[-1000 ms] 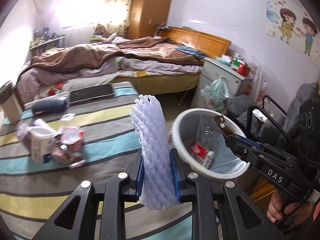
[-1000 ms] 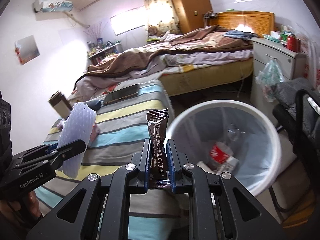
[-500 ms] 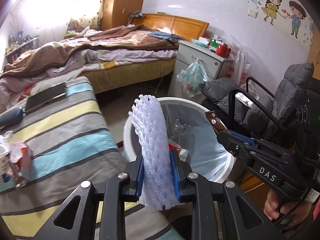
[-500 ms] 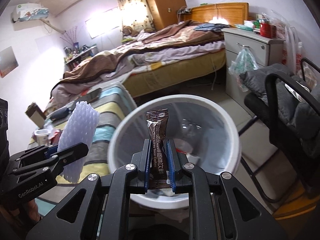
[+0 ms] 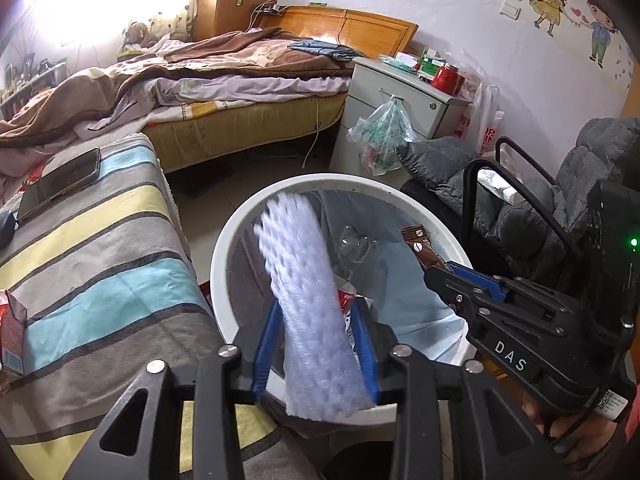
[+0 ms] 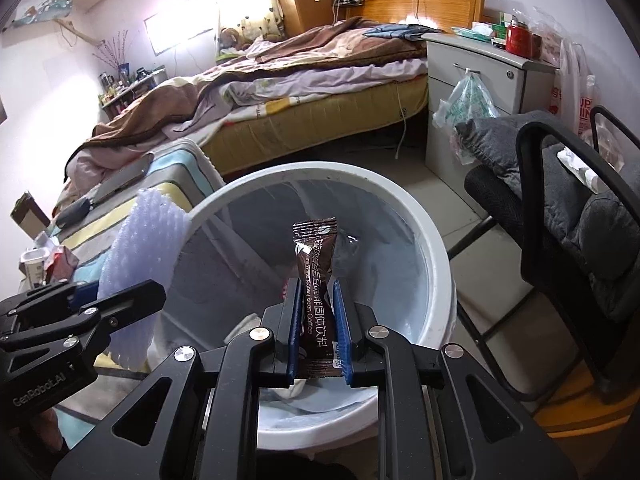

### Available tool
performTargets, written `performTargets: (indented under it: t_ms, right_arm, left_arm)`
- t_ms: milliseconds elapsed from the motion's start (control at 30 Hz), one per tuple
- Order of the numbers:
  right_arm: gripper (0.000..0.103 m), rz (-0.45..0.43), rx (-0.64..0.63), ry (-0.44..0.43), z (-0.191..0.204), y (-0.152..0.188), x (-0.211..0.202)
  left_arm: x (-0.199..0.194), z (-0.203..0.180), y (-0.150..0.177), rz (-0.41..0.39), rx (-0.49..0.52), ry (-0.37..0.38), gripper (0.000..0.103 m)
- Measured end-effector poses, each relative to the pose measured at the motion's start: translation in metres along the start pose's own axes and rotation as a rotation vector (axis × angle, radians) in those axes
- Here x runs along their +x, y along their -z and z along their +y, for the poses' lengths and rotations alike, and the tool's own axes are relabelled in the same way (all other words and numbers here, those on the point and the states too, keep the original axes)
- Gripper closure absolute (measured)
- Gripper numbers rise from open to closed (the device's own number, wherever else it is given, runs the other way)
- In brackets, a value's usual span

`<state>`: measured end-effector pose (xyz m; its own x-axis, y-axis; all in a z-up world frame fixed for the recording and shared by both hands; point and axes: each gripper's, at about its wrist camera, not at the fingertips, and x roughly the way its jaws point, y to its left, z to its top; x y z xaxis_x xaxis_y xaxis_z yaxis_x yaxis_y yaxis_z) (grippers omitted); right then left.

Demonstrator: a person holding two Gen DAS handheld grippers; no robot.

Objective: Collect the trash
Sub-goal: 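Carry both items over the white bin and open both grippers to drop them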

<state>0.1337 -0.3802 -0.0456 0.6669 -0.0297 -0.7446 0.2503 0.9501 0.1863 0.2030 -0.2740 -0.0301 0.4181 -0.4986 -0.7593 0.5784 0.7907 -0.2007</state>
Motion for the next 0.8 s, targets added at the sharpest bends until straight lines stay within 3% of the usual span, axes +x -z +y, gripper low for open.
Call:
performTargets:
  t_ms: [67,133,167,233,567,800]
  right_arm:
    - [0.083,-0.004,-0.003,0.007,-0.001,0.000,-0.001]
    - [0.078,-0.001,-0.003,0.014,-0.001,-0.001,0.000]
    - [0.072,-0.001,0.000,0.013,-0.001,0.000,-0.001]
    - [0.063,-0.007,0.008,0.016,-0.002,-0.001,-0.002]
    - [0.062,-0.030,0.002,-0.003,0.008,-0.001,-0.013]
    - [0.062,-0.049,-0.025,-0.038,0.029,0.001,-0.017]
  left_arm:
    - [-0.001,0.000,0.001,-0.005,0.003,-0.001,0.064]
    - [-0.003,0.000,0.001,-0.011,0.005,-0.011,0.055]
    - [-0.004,0.000,0.001,-0.014,0.004,-0.011,0.051]
    - [-0.009,0.000,0.001,-0.022,-0.002,0.005,0.050]
    - [-0.045,0.020,0.009,-0.083,-0.042,-0.040,0.049]
    - [-0.079,0.047,0.023,-0.136,-0.083,-0.123,0.048]
